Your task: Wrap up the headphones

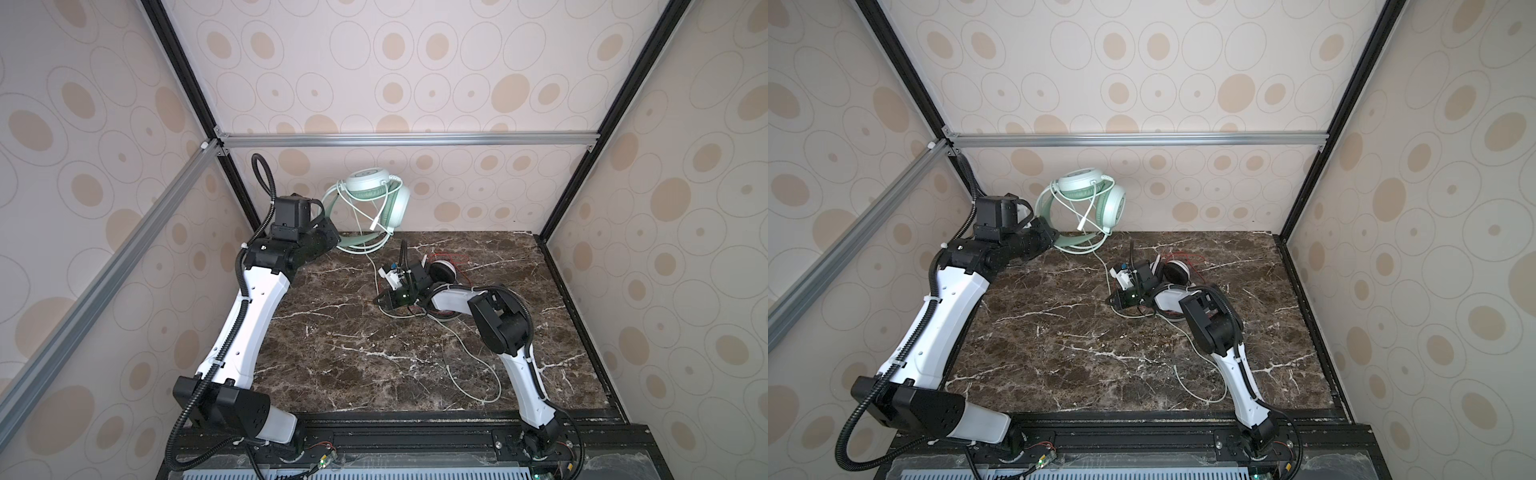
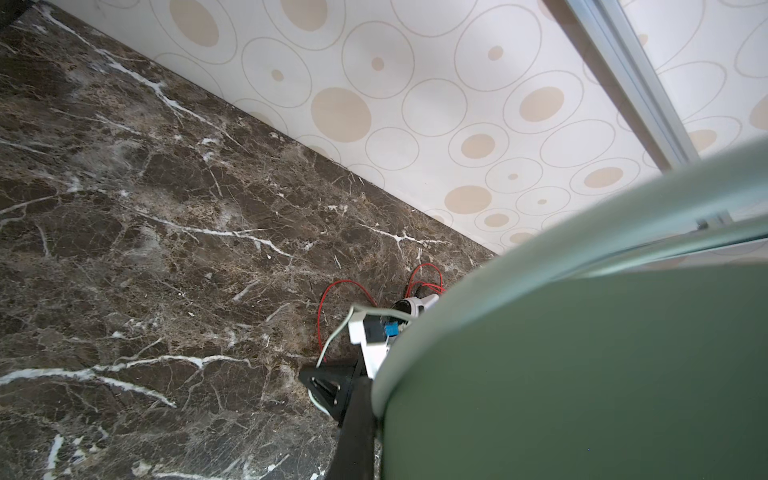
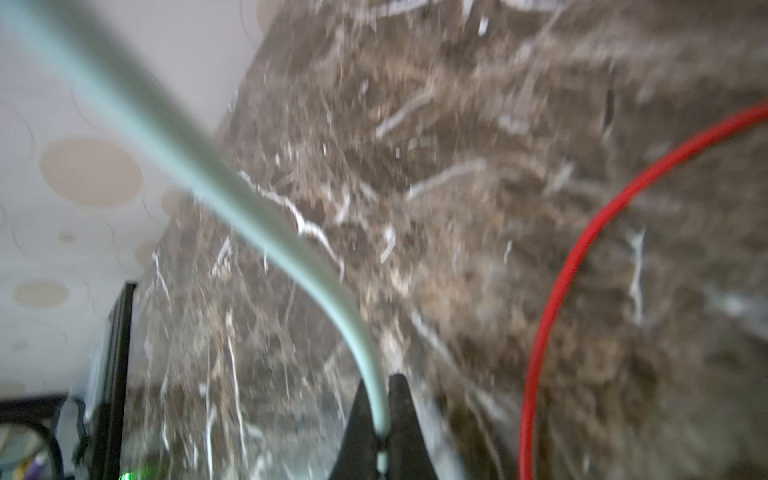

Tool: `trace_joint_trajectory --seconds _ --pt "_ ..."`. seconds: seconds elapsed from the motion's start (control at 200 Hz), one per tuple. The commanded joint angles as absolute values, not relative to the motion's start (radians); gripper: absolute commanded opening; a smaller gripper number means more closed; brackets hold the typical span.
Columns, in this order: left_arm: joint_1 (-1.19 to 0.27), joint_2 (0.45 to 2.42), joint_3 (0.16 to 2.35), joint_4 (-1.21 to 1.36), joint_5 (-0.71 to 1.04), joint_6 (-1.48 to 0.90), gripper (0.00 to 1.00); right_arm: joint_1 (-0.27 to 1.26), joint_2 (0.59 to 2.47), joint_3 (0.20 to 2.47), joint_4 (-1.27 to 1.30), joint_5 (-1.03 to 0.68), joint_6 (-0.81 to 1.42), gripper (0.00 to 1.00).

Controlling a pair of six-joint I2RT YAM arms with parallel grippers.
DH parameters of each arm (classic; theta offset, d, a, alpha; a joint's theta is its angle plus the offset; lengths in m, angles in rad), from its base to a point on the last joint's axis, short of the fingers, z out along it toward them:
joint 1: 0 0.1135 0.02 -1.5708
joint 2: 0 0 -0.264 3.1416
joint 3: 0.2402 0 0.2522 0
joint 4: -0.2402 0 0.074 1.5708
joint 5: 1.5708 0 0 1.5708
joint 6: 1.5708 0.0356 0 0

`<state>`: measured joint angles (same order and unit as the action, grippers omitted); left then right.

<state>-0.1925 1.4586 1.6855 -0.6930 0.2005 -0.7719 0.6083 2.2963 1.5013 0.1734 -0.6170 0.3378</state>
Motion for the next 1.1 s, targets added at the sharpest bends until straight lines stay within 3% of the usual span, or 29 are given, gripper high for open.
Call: trace_joint_trajectory --seconds 0.0,0.185,0.405,0.575,1.095 --pt "-0.186 1.412 1.688 -0.604 0.226 -0.809 0.00 0.617 2.163 1.359 0.235 -0.615 0.348 0.00" --pt "-0.174 1.419 1.691 -0.628 0.195 -0.780 0.00 0.622 1.895 1.091 0.157 -0.542 0.268 0.00" --pt "-0.098 1.435 1.695 -0.648 0.240 -0.770 0.00 0.632 1.612 0.902 -0.059 -0.325 0.157 0.00" --pt "-0.063 1.433 1.726 -0.687 0.280 -0.771 0.00 0.627 1.448 0.733 -0.033 -0.191 0.192 0.00" --pt "0.003 1.395 1.690 -0.716 0.244 -0.756 0.00 0.626 1.267 0.613 -0.104 -0.006 0.261 0.00"
